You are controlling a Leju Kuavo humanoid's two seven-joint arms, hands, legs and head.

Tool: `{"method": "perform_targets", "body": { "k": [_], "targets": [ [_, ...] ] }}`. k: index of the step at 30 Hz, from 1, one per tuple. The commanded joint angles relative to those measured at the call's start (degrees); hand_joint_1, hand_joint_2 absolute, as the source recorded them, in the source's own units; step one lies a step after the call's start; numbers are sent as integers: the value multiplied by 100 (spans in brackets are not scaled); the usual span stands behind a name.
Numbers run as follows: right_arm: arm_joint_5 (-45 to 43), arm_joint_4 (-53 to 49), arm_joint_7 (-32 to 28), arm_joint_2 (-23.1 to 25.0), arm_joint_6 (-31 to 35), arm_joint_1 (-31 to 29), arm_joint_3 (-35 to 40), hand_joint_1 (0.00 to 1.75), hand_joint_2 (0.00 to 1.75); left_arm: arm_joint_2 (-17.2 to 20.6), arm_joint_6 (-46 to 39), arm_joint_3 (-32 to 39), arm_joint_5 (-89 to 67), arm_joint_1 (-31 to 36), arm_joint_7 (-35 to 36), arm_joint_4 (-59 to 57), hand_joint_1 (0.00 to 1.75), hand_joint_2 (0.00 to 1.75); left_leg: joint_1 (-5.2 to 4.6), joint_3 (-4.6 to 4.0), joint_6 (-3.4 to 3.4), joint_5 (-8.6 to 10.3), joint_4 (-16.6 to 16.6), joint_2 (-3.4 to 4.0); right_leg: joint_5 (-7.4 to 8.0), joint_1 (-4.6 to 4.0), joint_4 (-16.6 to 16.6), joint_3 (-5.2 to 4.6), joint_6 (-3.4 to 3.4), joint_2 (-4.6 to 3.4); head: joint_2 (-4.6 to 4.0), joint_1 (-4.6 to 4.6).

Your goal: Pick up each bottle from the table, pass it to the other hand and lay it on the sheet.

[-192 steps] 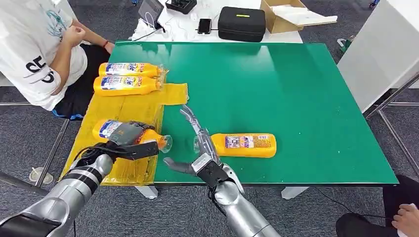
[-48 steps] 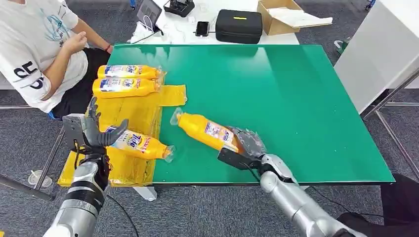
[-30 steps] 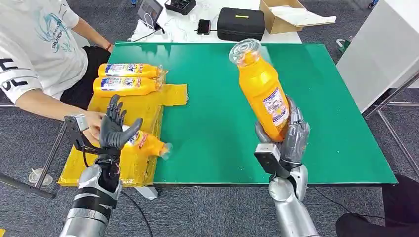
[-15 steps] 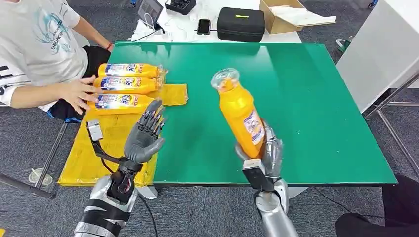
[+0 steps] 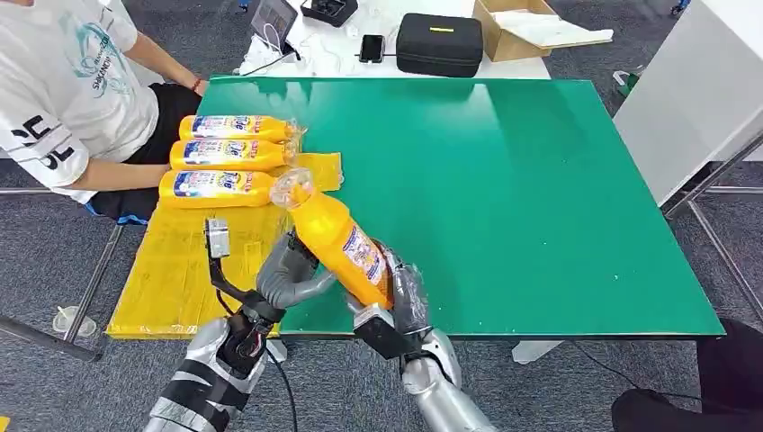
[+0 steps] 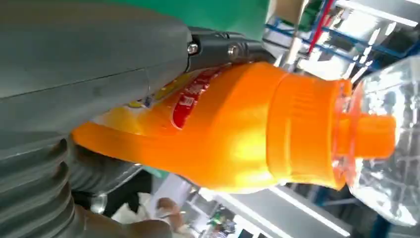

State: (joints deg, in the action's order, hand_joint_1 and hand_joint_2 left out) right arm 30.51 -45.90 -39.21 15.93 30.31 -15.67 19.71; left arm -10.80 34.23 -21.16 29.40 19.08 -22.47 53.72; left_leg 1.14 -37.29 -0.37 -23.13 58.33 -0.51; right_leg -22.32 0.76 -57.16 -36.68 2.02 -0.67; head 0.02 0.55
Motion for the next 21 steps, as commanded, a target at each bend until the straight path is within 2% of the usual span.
{"method": "perform_targets", "body": {
  "k": [1, 5, 9, 10, 14, 15, 16, 20, 21],
  "targets": [
    [217, 1500, 126, 260, -39, -548, 612, 175, 175, 124, 29, -463, -19, 555, 33, -971, 0, 175, 1, 31, 6, -9, -3, 6, -7, -5, 4, 30, -9, 2, -2, 2],
    [380, 1772, 230, 303, -135, -573, 844, 175, 175, 100, 91, -446, 104, 583, 62, -1023, 0, 175, 3, 41, 8, -15, -1, 2, -14, -8, 5, 41, -10, 9, -2, 0],
    [419, 1895, 256, 356, -135, -515, 935, 175, 175, 92, 99, -436, 176, 572, 95, -1054, 0, 175, 1, 11, 3, -4, -2, -1, -4, -3, 3, 8, -4, 6, -2, 0],
    [419, 1895, 256, 356, -135, -515, 935, 175, 175, 92, 99, -436, 176, 572, 95, -1054, 0, 175, 3, 44, 9, -16, -1, -1, -17, -8, 5, 43, -11, 14, -2, 2],
    [419, 1895, 256, 356, -135, -515, 935, 175, 175, 92, 99, -436, 176, 572, 95, -1054, 0, 175, 1, 9, 3, -5, 0, -4, -7, -3, 1, 6, -6, 10, -2, 0],
    [424, 1906, 260, 347, -159, -534, 947, 175, 175, 96, 111, -443, 177, 569, 95, -1053, 0, 175, 3, 43, 9, -19, 2, -5, -21, -9, 0, 42, -13, 19, -2, 0],
    [415, 1934, 281, 361, -218, -522, 963, 175, 175, 97, 69, -423, 190, 561, 83, -1061, 0, 175, 0, 13, 5, -6, -1, -6, -9, -3, 1, 10, -7, 13, 0, 2],
    [419, 2005, 358, 355, -216, -517, 1019, 171, 175, 98, 127, -378, 234, 492, -27, -921, 0, 175, 1, 34, 9, -15, 0, -5, -18, -6, 2, 32, -9, 17, -2, 2],
    [397, 2006, 368, 347, -215, -520, 1009, 175, 175, 93, 129, -366, 249, 464, -16, -872, 0, 175, 2, 30, 9, -15, 1, -5, -17, -6, 2, 29, -9, 17, -2, 0]
  ]
}}
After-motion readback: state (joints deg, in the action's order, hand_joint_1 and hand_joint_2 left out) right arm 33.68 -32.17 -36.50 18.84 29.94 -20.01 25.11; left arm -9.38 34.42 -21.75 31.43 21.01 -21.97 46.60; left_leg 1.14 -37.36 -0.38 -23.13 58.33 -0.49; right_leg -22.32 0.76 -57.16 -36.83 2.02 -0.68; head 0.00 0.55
